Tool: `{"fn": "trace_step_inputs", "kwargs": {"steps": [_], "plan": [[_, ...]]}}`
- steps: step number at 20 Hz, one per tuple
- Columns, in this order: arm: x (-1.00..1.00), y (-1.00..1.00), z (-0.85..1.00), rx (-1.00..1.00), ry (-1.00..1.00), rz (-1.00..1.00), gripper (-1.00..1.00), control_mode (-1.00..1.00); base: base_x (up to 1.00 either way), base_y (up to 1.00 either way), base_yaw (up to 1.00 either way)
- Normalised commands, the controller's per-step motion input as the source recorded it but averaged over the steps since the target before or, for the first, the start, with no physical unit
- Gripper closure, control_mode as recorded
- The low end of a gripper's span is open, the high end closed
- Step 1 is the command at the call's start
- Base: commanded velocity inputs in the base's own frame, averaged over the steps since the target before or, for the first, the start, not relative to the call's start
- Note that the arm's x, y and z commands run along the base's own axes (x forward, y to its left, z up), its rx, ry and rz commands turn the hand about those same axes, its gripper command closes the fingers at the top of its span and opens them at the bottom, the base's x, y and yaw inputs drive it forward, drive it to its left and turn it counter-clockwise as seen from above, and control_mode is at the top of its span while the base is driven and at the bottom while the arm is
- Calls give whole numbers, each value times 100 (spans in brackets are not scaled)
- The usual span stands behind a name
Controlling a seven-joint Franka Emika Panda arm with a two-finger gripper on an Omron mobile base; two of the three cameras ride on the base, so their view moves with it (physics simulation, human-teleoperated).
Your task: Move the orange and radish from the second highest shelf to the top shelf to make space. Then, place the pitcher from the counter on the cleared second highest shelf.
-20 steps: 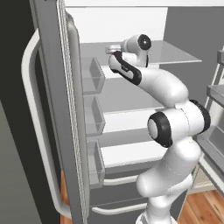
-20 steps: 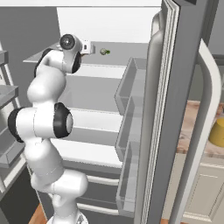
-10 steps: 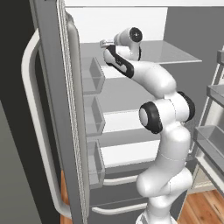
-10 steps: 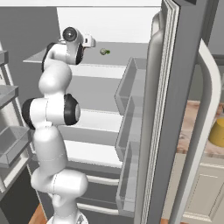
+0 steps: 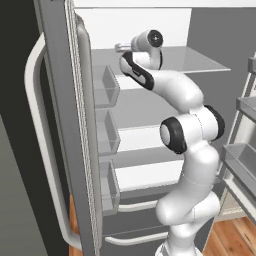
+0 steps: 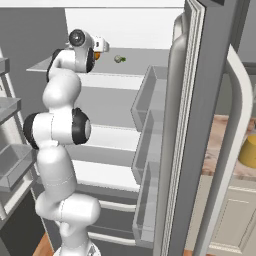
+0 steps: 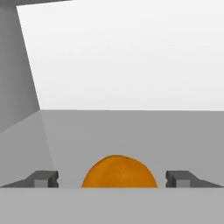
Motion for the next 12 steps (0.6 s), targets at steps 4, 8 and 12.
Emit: {"fn": "trace_step_inputs", "kwargs": {"steps": [4,8,12], "plan": [[-81,-11,3,0,0,-7,-100,-100,0,0,0],[-100,-30,23,0,0,-9,-100,-100,0,0,0],[-100,-37,31,0,0,-6,-100,-100,0,0,0]]}}
